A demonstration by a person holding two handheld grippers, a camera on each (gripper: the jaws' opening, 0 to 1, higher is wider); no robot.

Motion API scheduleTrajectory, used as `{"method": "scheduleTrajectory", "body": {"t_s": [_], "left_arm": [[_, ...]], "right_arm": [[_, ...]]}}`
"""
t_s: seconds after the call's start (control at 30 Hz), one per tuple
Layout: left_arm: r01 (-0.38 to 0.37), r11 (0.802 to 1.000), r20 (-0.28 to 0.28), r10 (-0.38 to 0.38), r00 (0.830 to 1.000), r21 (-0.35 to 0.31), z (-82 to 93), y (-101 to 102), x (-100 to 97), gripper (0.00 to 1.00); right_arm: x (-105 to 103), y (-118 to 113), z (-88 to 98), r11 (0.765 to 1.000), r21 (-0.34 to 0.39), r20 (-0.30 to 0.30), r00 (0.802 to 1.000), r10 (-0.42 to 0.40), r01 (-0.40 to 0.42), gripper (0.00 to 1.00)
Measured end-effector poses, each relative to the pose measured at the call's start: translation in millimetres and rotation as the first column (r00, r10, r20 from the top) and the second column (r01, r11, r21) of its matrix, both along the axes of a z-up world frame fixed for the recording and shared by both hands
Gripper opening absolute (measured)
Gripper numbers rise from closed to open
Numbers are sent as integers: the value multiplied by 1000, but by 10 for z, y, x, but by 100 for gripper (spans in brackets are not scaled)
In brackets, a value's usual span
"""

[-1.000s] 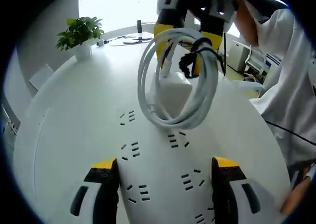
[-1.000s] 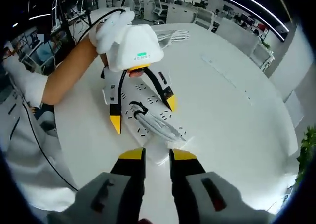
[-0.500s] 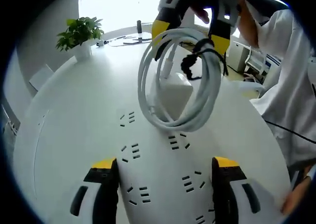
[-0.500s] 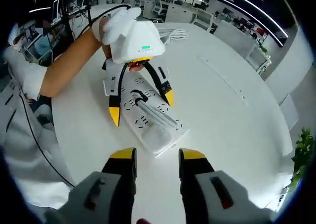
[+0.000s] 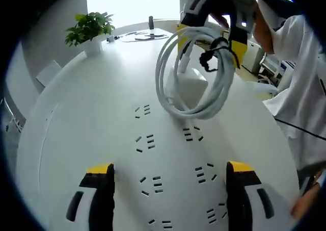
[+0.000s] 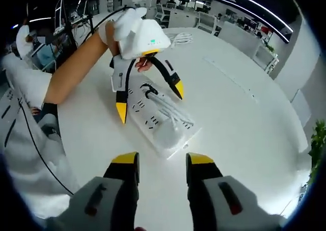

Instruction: Straighten the power strip on the desk, plug the charger into it

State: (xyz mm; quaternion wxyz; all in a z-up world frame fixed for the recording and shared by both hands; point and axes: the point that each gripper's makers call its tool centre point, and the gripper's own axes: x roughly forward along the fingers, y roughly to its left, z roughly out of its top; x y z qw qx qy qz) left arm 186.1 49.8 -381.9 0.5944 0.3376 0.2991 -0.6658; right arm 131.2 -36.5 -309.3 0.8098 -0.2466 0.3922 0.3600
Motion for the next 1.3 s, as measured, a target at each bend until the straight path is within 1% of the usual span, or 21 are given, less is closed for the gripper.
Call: {"method": "scheduleTrajectory", "body": {"t_s": [0.07,0.17,0.3,0.37,0.43,0.47,0.53,0.6,0.63,0.67,0.77,0.8,0.83,0.9,0.93,0.97,1.0,1.1,1.2,1.27,1.3], "left_arm": [[-5,1000,24,5,1000,13,20,28,9,94],[-13,1000,90,12,996,13,52,15,-6,94],[15,1000,86,-15,996,11,27,5,-233,96],[3,1000,85,-4,996,13,61,42,-310,96],[-16,1000,113,18,993,-24,156,52,-320,96],[-26,999,113,30,993,-41,187,50,-334,96],[-45,997,117,53,992,-67,256,78,-379,96],[-97,989,154,114,981,-113,321,73,-356,96],[-114,987,174,133,976,-114,333,87,-321,96],[-113,987,182,133,974,-113,323,103,-355,96],[-113,986,183,134,974,-120,289,137,-506,96],[-125,979,159,152,976,-164,313,98,-566,96],[-151,969,135,179,975,-196,339,83,-606,96],[-196,944,85,226,970,-266,421,76,-683,96],[-212,938,82,242,967,-275,440,100,-695,96],[-240,926,89,276,957,-292,475,147,-692,96],[-276,907,95,320,943,-317,519,191,-675,96],[-375,840,77,437,896,-392,648,352,-695,96],[-471,749,-11,528,849,-466,765,541,-817,96],[-533,698,-71,574,816,-478,788,662,-909,96],[-547,676,-79,591,803,-494,808,715,-943,96]], "right_arm": [[-46,-7,-27,1000,12,-3,1000,-4,4,42],[-110,7,-30,999,48,1,1000,1,-1,41],[-153,16,-22,995,97,25,1000,4,-7,41],[-163,5,-25,994,109,34,999,-1,-3,45],[-128,-2,-3,986,159,46,997,-62,54,53],[-126,-17,0,980,181,37,995,-92,83,54],[-161,-68,0,979,185,39,995,-92,83,53],[-200,-90,-4,981,179,58,995,-86,74,55],[-219,-98,-1,981,180,63,994,-86,73,55],[-230,-98,2,981,183,67,994,-85,72,55],[-292,-89,8,979,193,77,994,-77,61,57],[-301,-86,15,977,202,82,993,-81,63,60],[-313,-91,23,975,211,91,992,-87,67,65],[-342,-117,27,975,211,107,990,-90,66,67],[-359,-132,33,976,210,117,989,-89,63,68],[-375,-145,41,975,213,126,988,-93,64,70],[-388,-158,47,973,219,133,986,-101,70,72],[-452,-186,48,971,230,150,983,-107,71,79],[-510,-223,38,971,227,158,981,-109,71,79],[-574,-262,35,971,227,160,980,-118,79,79],[-602,-281,42,970,229,163,979,-124,85,80]]}}
